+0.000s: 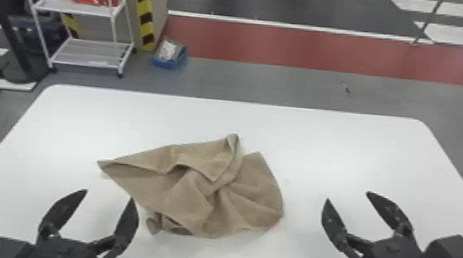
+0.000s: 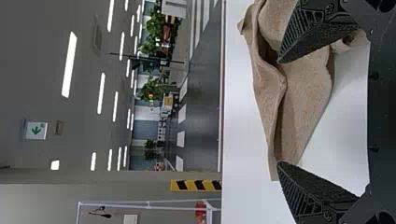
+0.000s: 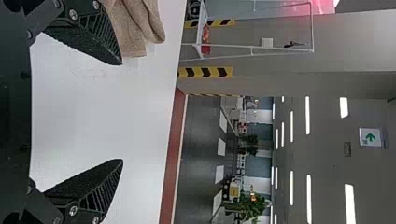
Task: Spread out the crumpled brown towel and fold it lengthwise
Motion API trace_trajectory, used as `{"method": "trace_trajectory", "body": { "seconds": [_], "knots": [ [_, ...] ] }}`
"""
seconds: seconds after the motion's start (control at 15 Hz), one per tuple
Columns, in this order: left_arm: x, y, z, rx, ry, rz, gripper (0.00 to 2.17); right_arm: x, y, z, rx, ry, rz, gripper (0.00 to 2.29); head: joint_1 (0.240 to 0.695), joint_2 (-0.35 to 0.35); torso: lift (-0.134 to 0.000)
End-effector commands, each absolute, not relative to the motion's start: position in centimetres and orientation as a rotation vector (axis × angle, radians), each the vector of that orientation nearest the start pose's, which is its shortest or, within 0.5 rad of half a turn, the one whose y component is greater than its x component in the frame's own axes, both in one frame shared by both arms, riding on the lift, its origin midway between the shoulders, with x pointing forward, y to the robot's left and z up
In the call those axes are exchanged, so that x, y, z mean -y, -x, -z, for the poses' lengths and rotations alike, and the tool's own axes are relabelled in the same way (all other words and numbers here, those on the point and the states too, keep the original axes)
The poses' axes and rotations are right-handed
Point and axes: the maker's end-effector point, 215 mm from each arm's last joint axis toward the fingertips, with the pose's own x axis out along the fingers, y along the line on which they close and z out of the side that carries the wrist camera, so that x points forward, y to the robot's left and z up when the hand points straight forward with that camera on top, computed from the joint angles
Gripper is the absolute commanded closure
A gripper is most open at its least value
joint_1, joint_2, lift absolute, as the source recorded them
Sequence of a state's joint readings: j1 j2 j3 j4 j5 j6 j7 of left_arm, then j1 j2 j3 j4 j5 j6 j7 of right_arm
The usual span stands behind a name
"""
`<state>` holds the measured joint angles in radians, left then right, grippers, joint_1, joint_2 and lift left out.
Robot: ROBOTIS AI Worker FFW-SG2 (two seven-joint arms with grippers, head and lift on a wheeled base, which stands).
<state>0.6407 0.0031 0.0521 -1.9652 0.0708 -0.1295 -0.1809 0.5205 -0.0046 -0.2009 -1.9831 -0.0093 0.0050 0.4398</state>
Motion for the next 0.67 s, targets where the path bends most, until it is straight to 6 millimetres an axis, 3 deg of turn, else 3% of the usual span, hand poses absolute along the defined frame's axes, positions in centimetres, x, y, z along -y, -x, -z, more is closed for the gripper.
{"method": "trace_trajectory", "body": {
  "seconds": [0.0,0.2,0.4,0.47,0.6],
  "knots": [
    [-22.0,-38.8,39.9,-0.11,0.053,0.123,0.11,23.4,-42.2,38.0,-0.12,0.058,-0.282,0.15,0.695,-0.04,-0.124],
    [-22.0,-38.8,39.7,-0.107,0.051,0.123,0.11,18.5,-42.5,38.1,-0.141,0.082,-0.362,0.15,0.695,-0.019,-0.124],
    [-22.0,-38.7,40.2,-0.127,0.055,0.123,0.11,11.9,-42.4,40.0,-0.222,0.108,-0.467,0.15,0.695,0.054,-0.124],
    [-22.0,-38.7,40.1,-0.124,0.055,0.124,0.11,9.6,-42.3,39.6,-0.221,0.113,-0.505,0.15,0.695,0.079,-0.124],
    [-22.0,-38.7,40.1,-0.127,0.056,0.123,0.11,6.8,-41.8,41.0,-0.299,0.147,-0.547,0.16,0.695,0.129,-0.124]
  ]
}}
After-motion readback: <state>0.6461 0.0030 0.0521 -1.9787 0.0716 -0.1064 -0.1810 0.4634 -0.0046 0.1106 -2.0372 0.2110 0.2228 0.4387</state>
